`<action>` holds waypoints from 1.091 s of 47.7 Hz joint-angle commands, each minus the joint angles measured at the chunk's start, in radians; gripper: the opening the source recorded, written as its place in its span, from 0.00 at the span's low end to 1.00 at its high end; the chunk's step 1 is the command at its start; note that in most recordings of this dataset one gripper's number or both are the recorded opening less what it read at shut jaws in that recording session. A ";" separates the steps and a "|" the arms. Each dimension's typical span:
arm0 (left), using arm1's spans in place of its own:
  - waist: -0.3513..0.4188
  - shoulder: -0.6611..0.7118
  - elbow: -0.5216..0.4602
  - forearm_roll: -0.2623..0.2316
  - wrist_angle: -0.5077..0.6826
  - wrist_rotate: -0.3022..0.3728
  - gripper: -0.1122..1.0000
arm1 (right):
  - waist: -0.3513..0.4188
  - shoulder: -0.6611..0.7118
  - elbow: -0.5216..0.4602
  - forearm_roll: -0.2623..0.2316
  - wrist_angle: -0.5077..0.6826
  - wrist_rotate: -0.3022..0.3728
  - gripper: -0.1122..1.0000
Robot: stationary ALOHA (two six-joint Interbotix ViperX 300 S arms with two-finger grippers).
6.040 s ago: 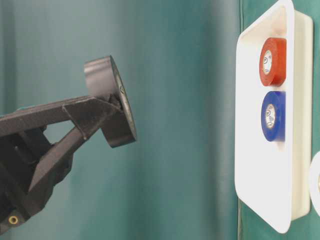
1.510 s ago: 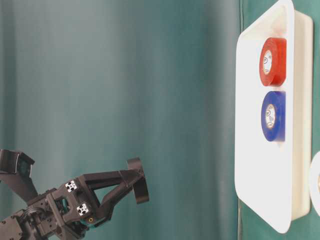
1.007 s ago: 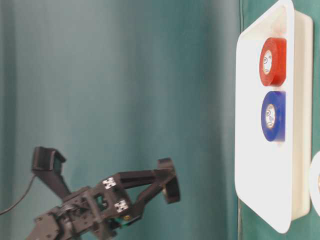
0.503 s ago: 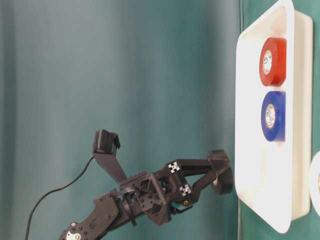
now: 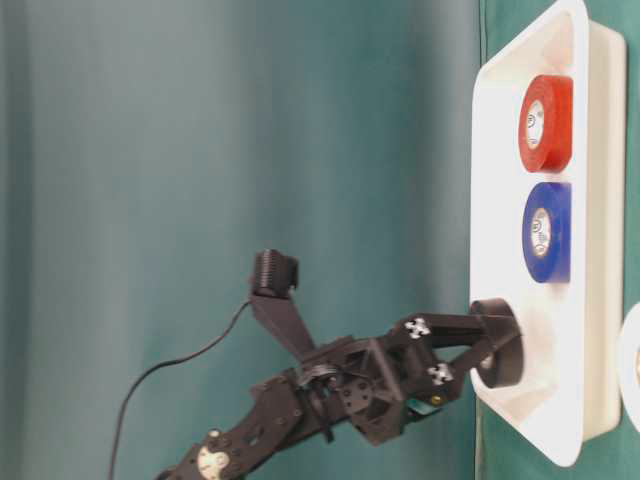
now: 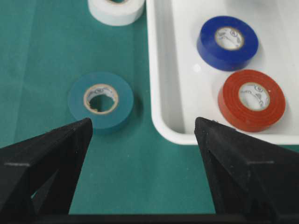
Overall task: Pick up the tape from a random location and place it into the white case.
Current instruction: 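Lower the black tape into the tray left of the blue tape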
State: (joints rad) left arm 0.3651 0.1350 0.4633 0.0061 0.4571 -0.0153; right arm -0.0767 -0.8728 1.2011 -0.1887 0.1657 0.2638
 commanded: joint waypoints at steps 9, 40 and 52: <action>-0.002 0.034 0.000 -0.003 -0.034 -0.002 0.27 | -0.002 0.006 -0.017 0.000 -0.008 -0.002 0.86; -0.034 0.051 -0.005 -0.003 -0.072 0.005 0.37 | -0.002 0.028 -0.015 0.000 -0.005 -0.002 0.86; -0.035 0.044 0.002 -0.002 -0.114 0.011 0.97 | -0.002 0.028 -0.015 0.000 -0.005 -0.002 0.86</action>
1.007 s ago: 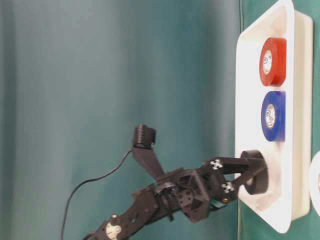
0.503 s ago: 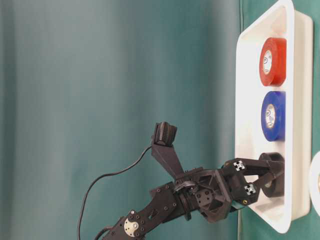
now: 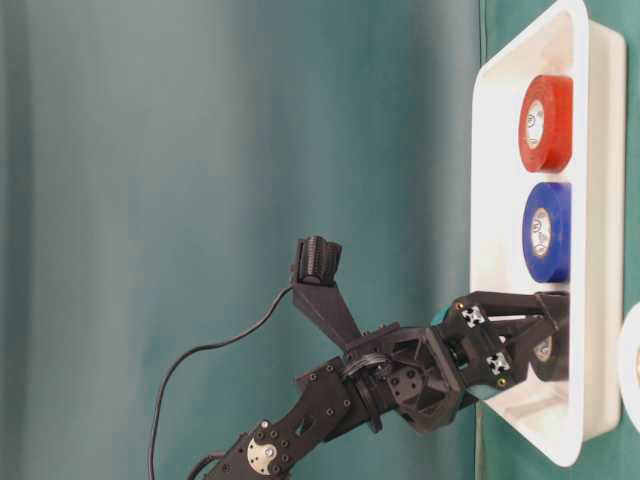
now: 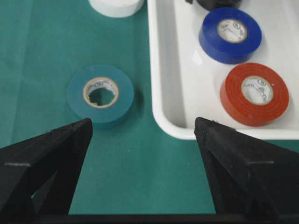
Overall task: Pick up the tape from a random location and place it into the white case.
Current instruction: 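Lower the black tape into the tray left of the blue tape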
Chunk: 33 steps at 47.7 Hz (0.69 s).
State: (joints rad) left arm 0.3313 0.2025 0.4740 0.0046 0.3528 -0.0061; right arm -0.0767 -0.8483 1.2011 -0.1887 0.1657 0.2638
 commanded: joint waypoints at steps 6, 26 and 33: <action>-0.002 -0.031 -0.006 -0.002 -0.005 0.002 0.95 | -0.002 0.003 -0.015 -0.002 -0.006 -0.002 0.86; -0.002 -0.255 -0.006 0.000 0.074 0.002 0.95 | -0.002 0.002 -0.021 0.000 -0.005 -0.002 0.86; -0.002 -0.324 -0.012 0.003 0.101 0.014 0.95 | -0.002 0.000 -0.021 0.000 -0.005 -0.002 0.86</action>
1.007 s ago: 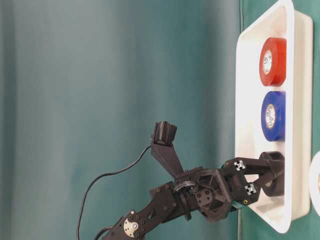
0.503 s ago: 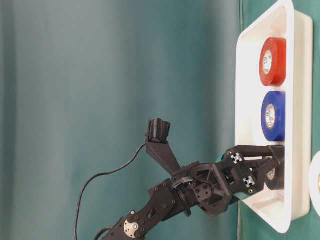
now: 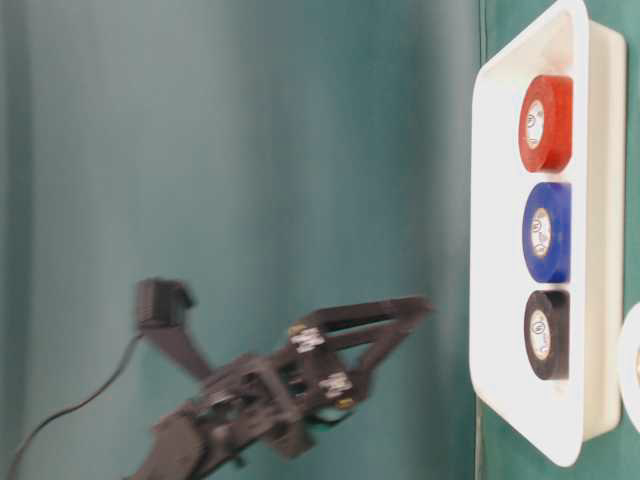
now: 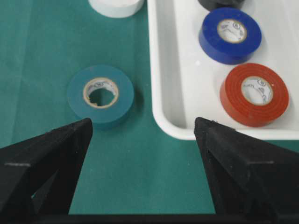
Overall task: Pick up the tape from a random location and place it into the white case.
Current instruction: 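Lower the black tape into the tray left of the blue tape, then open the left gripper to release the black tape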
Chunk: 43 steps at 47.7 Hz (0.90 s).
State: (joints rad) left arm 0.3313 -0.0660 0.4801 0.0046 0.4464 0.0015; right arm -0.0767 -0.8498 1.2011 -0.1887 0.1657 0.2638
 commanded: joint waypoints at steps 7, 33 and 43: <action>-0.002 -0.097 -0.015 0.005 0.012 0.037 0.95 | -0.002 0.002 -0.025 0.000 -0.005 -0.002 0.86; -0.144 -0.124 0.032 0.002 -0.025 0.040 0.95 | -0.009 0.000 -0.031 0.000 -0.008 0.000 0.86; -0.232 -0.147 0.074 0.002 -0.104 0.038 0.95 | -0.011 0.005 -0.031 0.000 -0.015 0.000 0.86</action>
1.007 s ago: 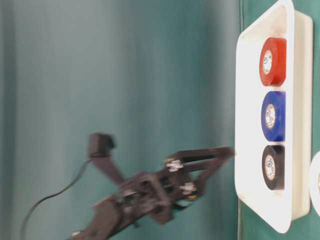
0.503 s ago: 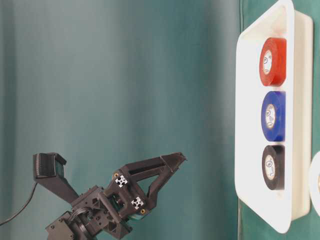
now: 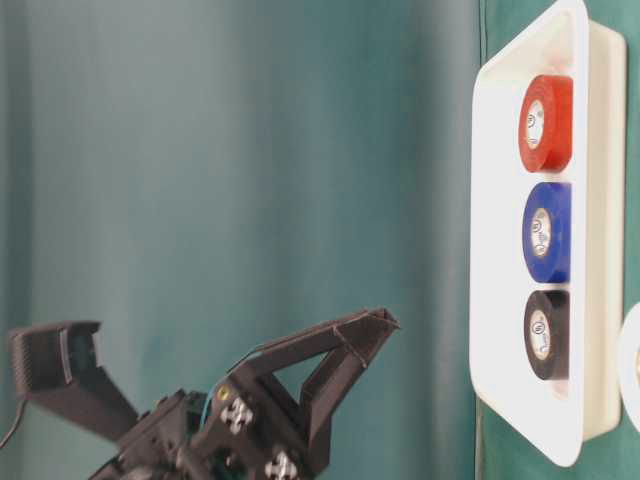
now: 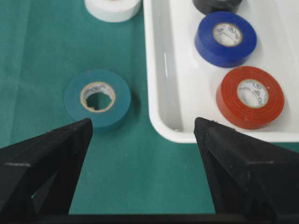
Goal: Pick up the tape from a random location and place it into the white case.
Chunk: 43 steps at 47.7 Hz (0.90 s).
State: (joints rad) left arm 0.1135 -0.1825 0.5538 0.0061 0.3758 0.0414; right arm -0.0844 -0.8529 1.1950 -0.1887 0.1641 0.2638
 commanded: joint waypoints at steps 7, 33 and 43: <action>-0.012 -0.052 0.026 0.002 -0.066 0.000 0.95 | -0.002 0.009 -0.028 0.002 -0.035 0.000 0.86; -0.011 -0.305 0.192 0.002 -0.127 0.005 0.95 | -0.002 -0.015 -0.054 0.000 -0.034 -0.003 0.86; -0.006 -0.469 0.281 0.002 -0.149 0.005 0.95 | -0.002 -0.026 -0.061 0.000 -0.037 -0.006 0.86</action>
State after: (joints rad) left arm 0.1028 -0.5983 0.8268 0.0046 0.2424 0.0445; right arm -0.0859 -0.8774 1.1597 -0.1887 0.1365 0.2592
